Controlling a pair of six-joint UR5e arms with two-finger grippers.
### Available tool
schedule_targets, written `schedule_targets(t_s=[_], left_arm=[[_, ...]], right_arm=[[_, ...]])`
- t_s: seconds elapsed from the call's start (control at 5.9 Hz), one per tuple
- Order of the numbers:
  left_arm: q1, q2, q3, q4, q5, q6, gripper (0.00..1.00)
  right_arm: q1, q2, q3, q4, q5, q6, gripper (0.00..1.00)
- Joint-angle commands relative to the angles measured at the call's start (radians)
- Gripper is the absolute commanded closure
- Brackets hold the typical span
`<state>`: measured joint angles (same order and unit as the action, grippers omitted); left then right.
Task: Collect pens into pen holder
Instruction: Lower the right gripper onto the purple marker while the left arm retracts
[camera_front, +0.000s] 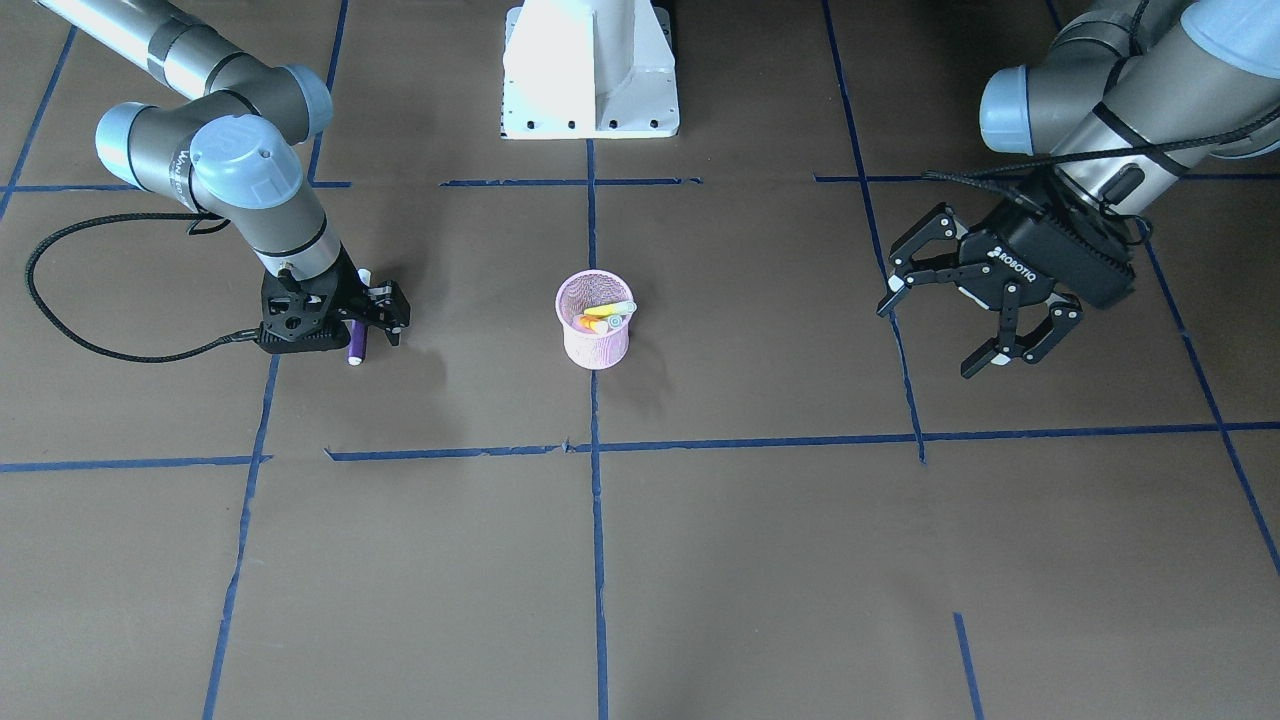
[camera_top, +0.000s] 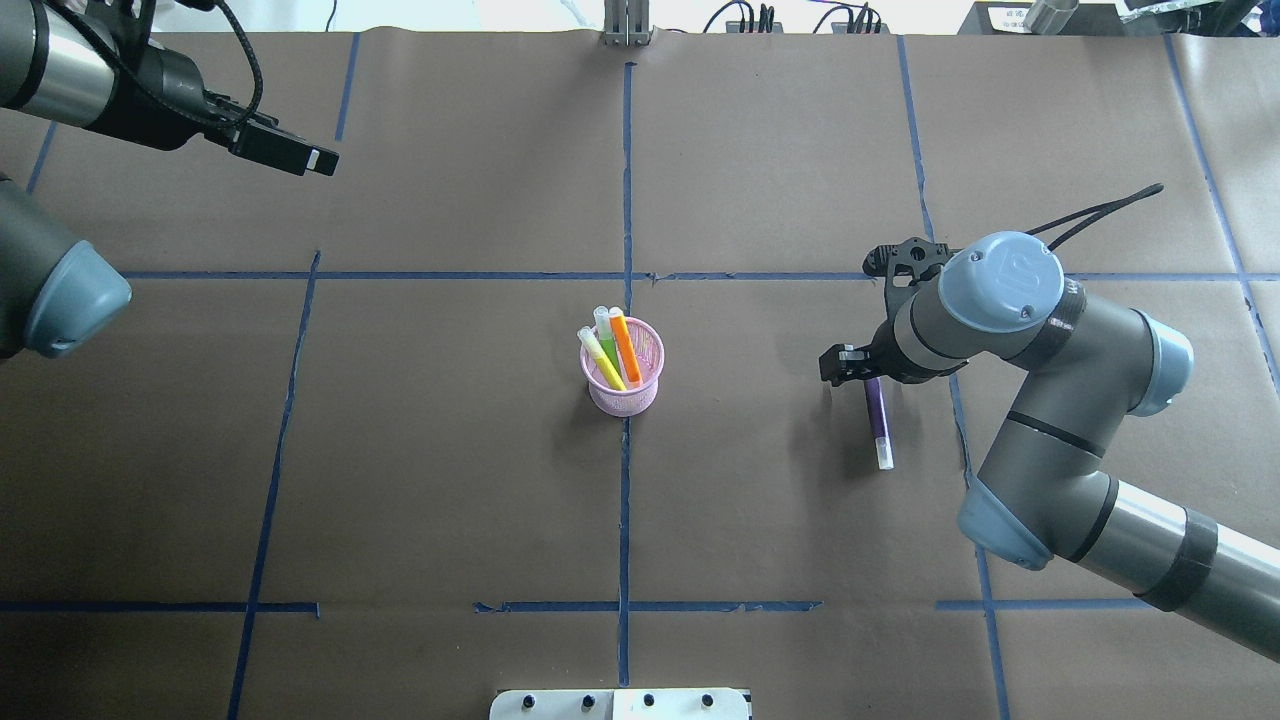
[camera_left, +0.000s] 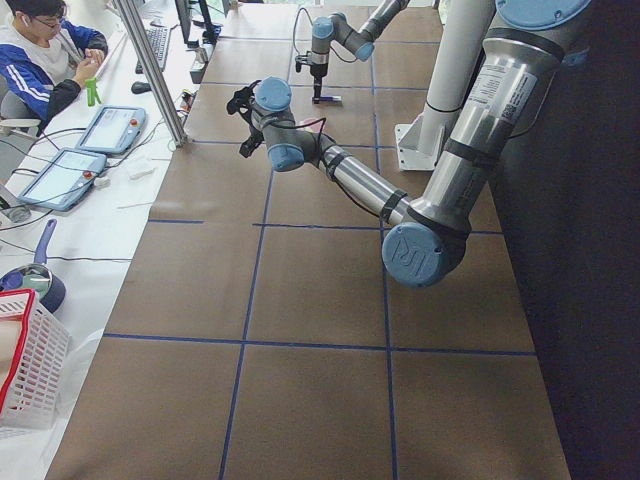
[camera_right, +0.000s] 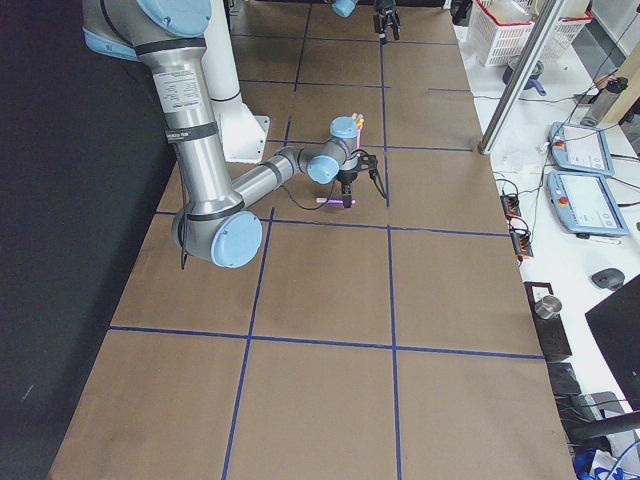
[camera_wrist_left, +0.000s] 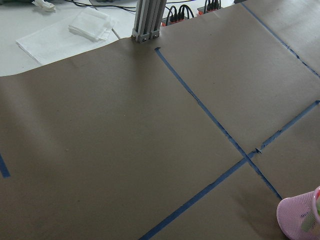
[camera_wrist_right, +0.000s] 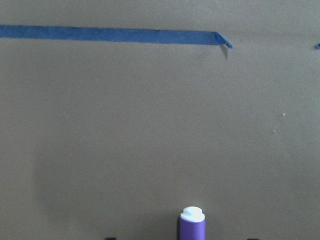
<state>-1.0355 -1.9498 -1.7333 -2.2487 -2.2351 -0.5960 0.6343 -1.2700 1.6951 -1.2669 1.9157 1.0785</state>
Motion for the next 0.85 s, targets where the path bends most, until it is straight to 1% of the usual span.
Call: schedule_targets(t_s=[0.0, 0.17, 0.34, 0.51, 0.68], left_arm=[[0.000, 0.000, 0.000, 0.000, 0.000, 0.001, 0.02], [-0.001, 0.000, 0.001, -0.002, 0.000, 0.004, 0.02], [0.000, 0.000, 0.003, -0.002, 0.002, 0.008, 0.04], [0.000, 0.000, 0.004, -0.002, 0.003, 0.008, 0.06], [0.000, 0.000, 0.006, -0.002, 0.003, 0.008, 0.08]], right_arm=[[0.001, 0.000, -0.012, -0.003, 0.002, -0.006, 0.15], [0.001, 0.000, -0.012, -0.003, 0.002, -0.006, 0.23], [0.001, 0.000, -0.012, -0.005, 0.002, -0.006, 0.38], [0.001, 0.000, -0.011, -0.005, 0.003, -0.006, 0.55], [0.002, 0.000, -0.005, -0.005, 0.003, -0.006, 0.69]])
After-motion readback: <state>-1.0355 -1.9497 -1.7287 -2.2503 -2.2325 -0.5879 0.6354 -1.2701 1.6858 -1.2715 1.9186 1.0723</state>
